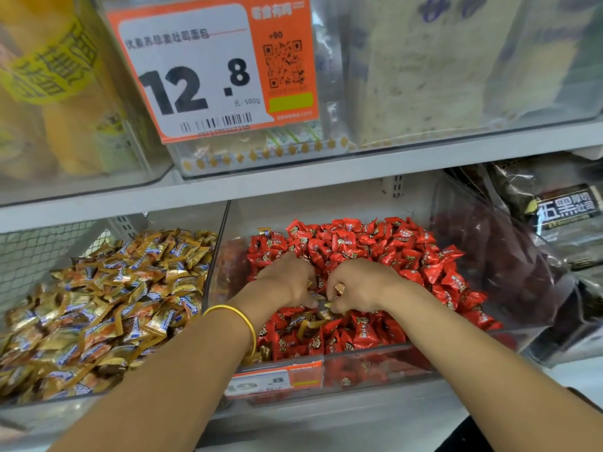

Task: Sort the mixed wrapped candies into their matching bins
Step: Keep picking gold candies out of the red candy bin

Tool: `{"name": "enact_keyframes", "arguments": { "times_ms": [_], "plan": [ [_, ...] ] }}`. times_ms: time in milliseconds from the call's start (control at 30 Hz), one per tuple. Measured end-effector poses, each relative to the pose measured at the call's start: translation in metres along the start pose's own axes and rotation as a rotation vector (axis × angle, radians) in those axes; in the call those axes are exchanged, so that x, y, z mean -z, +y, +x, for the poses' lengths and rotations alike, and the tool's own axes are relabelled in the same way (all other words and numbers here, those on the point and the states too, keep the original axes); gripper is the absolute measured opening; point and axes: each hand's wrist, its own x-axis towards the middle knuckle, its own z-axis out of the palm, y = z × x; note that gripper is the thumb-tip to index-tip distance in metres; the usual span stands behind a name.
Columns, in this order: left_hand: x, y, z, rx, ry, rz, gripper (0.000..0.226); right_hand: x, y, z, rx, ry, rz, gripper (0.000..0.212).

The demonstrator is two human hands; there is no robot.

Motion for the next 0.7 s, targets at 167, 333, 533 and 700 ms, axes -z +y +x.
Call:
{"name": "enact_keyframes", "arguments": {
  "times_ms": [167, 333, 533, 700],
  "plan": [
    [0.003, 0.005, -0.005, 0.024, 0.055, 0.036, 0.028, 0.011, 0.004, -0.007, -0.011, 0.178, 0.525, 0.007],
    [0.029, 0.000, -0.013, 0.083, 0.087, -0.213, 0.027, 0.017, 0.002, -0.012, -0.113, 0.175, 0.835, 0.008],
    [0.039, -0.005, -0.029, 0.088, -0.016, -0.399, 0.031, 0.002, -0.005, -0.006, 0.092, -0.032, 0.297, 0.018],
    [0.034, -0.004, -0.033, 0.051, -0.215, -0.313, 0.037, 0.000, -0.015, -0.005, 0.114, -0.119, -0.203, 0.035]
  ]
}}
